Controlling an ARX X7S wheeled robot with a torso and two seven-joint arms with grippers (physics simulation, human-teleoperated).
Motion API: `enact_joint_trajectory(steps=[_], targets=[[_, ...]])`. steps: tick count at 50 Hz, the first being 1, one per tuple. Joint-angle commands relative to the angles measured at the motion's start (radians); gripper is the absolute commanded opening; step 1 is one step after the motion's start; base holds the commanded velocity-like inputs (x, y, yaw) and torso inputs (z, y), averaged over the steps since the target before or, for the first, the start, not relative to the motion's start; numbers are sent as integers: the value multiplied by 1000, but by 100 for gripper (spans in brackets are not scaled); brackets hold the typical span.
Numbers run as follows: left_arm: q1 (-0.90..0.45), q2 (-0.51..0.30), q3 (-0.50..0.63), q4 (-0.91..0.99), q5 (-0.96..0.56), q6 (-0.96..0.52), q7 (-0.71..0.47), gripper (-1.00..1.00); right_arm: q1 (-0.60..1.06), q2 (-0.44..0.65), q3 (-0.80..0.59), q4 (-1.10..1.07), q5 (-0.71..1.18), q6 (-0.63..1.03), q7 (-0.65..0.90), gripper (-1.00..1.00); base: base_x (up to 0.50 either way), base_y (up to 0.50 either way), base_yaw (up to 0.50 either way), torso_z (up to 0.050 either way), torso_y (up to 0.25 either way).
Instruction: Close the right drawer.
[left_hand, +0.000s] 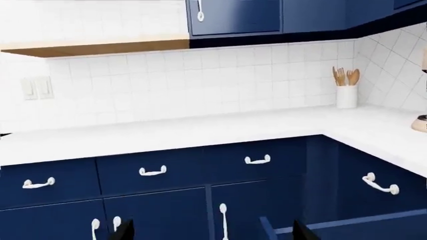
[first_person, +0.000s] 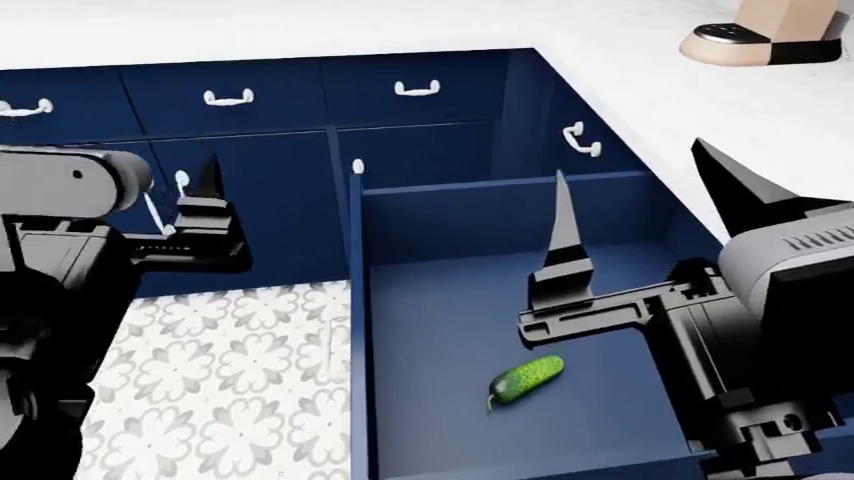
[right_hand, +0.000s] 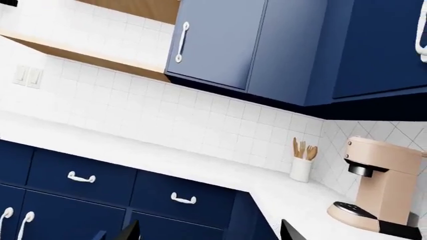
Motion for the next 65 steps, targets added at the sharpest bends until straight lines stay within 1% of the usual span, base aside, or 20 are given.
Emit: enact_joint_trajectory(steps=[1,11,17,24,33,42,55,65], targets=[[141,52,89,-115,277,67,191,100,27,17,14,-5,36,-12,19,100,0,0,0,0,0],[226,76,159,-223,415,170,298,100,37,27,16,-6,48,-20,26,100,0,0,0,0,0],[278,94,147,-281,437,235,341,100,33,31,15,-3,40,-27,21,100,0,0,0,0,0],[340,105,162,-355,500,315,398,100,46,41,21,-4,57,-34,26,100,0,0,0,0,0],[371,134,184,-482,559,393,462,100,53,46,20,-3,64,-37,31,100,0,0,0,0,0],[375,171,210,-618,590,439,515,100,60,54,23,1,71,-44,30,100,0,0,0,0,0],[400,182,210,-635,567,415,499,100,65,54,17,-3,72,-45,37,100,0,0,0,0,0],[401,211,218,-722,558,428,534,100,66,57,13,-2,68,-48,35,100,0,0,0,0,0]])
